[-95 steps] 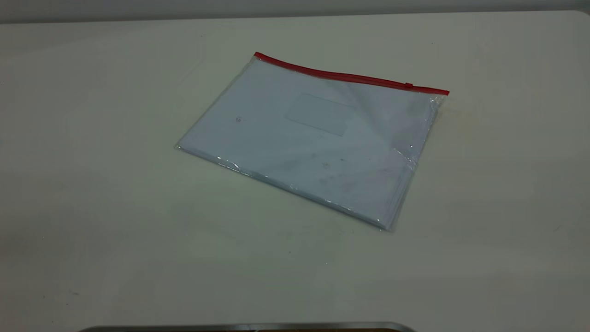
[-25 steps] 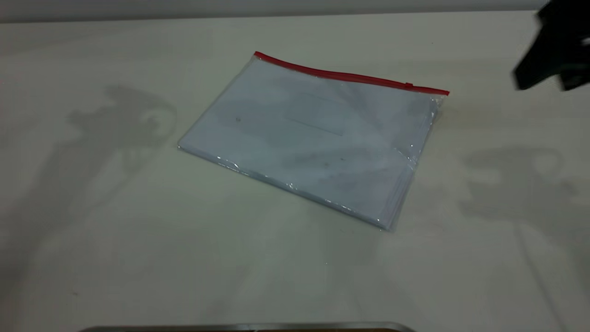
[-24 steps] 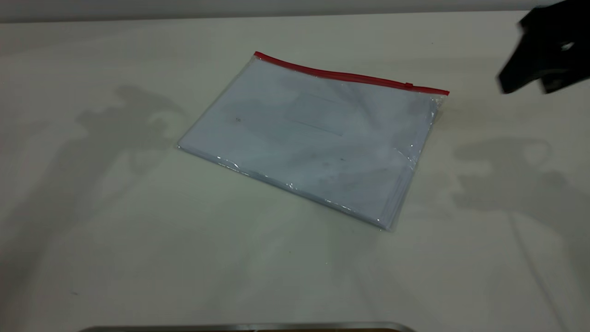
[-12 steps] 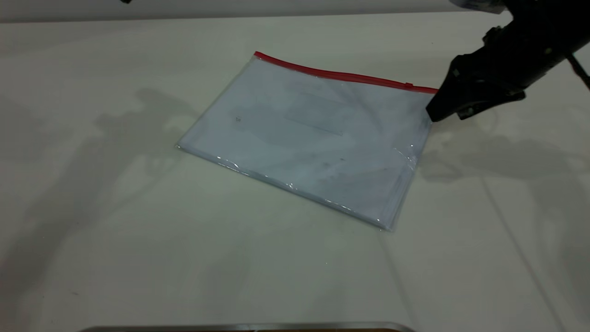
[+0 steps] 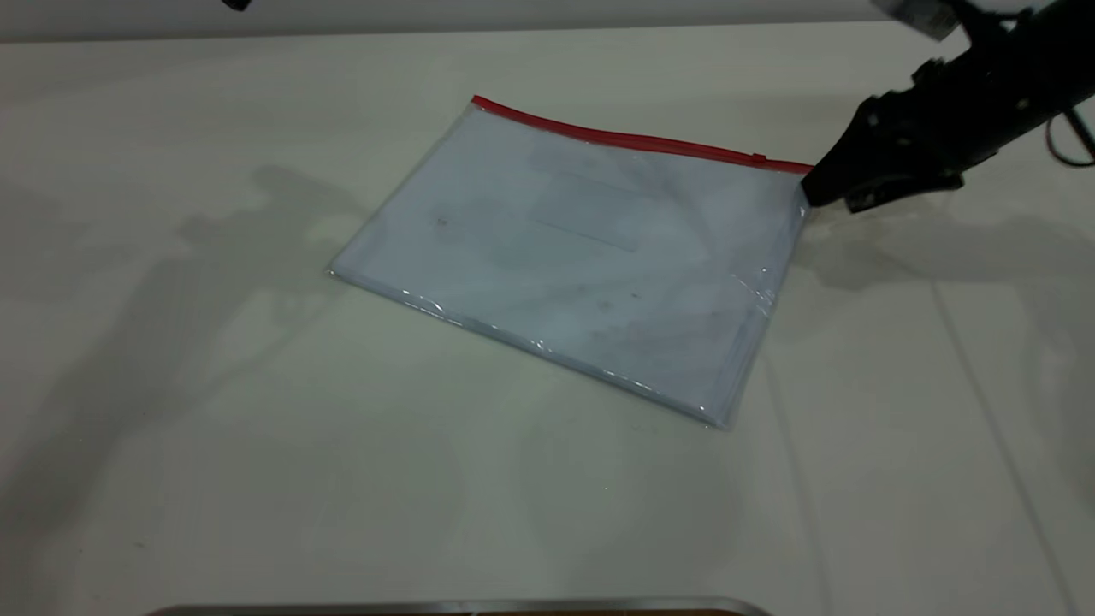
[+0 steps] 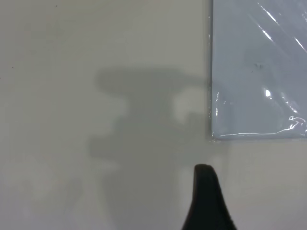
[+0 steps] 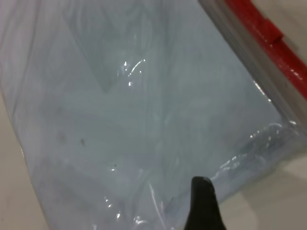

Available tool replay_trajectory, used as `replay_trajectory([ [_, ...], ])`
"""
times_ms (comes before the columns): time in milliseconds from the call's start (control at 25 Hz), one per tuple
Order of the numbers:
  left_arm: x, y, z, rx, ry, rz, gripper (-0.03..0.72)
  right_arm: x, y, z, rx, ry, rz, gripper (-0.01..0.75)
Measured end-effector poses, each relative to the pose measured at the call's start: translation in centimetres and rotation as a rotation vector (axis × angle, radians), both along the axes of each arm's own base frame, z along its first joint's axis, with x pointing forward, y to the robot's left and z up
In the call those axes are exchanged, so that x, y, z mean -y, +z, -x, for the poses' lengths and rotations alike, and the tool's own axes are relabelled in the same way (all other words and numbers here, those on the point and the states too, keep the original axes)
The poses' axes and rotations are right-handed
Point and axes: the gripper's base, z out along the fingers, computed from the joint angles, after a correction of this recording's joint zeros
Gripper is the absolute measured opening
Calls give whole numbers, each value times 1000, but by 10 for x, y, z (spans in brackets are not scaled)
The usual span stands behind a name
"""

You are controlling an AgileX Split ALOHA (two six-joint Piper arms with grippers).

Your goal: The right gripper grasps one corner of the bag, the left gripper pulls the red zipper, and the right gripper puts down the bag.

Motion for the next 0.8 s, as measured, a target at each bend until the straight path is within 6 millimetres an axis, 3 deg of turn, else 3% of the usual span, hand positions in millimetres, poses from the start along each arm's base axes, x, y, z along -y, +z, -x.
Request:
replay_trajectory([
  [240,0,0,0,0,0,0,586,-3,-20,-13,-1,27,-46,578],
  [600,0,0,0,6,-11,-3,586,-18,-18,-20,19,63,-127,570],
  [720,0,0,0,10,-26,-9,586,-30,-17,-20,32,97,-128,508],
  [800,0,0,0,14,-46,-16,586,-39,-16,-19,45,121,-130,398],
])
